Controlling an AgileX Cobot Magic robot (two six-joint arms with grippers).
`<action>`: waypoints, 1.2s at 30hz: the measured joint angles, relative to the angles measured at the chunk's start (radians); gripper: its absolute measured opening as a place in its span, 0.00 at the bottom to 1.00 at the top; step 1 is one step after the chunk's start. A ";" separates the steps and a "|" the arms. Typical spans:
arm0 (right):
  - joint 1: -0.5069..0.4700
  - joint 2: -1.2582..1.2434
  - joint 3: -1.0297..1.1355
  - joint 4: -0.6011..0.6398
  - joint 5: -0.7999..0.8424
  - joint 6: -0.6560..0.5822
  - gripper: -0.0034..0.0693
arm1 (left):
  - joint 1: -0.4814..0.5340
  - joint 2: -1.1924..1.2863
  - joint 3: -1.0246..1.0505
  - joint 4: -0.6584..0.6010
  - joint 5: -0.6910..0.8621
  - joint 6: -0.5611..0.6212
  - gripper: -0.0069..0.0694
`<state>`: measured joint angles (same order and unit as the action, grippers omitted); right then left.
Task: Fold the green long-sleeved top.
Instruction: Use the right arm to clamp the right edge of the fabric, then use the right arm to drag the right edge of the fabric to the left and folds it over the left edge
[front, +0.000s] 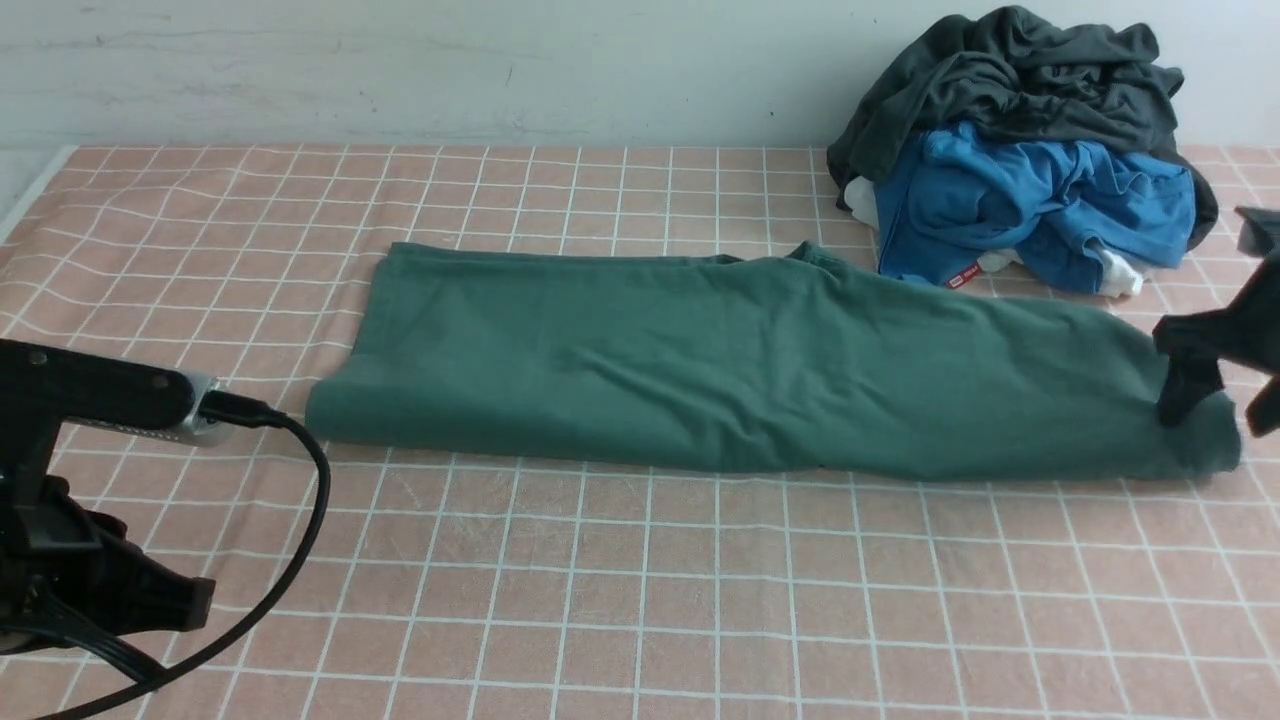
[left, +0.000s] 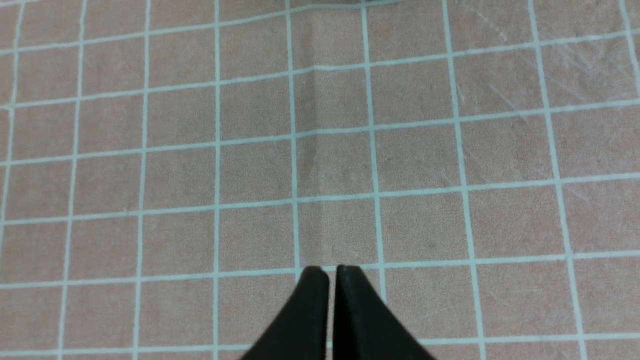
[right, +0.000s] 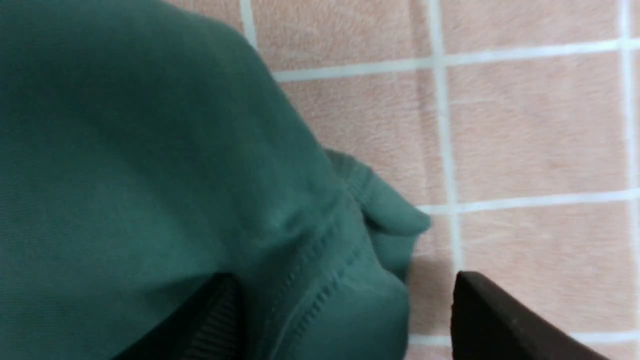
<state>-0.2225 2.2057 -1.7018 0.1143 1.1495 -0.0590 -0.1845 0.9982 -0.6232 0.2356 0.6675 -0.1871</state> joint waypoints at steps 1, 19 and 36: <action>0.001 0.012 -0.001 0.007 -0.001 -0.006 0.70 | 0.000 0.000 0.000 -0.001 -0.003 0.000 0.10; 0.041 -0.268 -0.214 -0.147 0.094 -0.016 0.08 | 0.000 0.000 0.001 -0.115 0.022 0.002 0.10; 0.731 -0.012 -0.247 0.541 -0.446 -0.256 0.09 | 0.000 0.000 0.001 -0.158 0.042 0.009 0.10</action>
<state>0.5087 2.1940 -1.9493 0.6554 0.7035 -0.3148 -0.1845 0.9982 -0.6223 0.0778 0.7094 -0.1784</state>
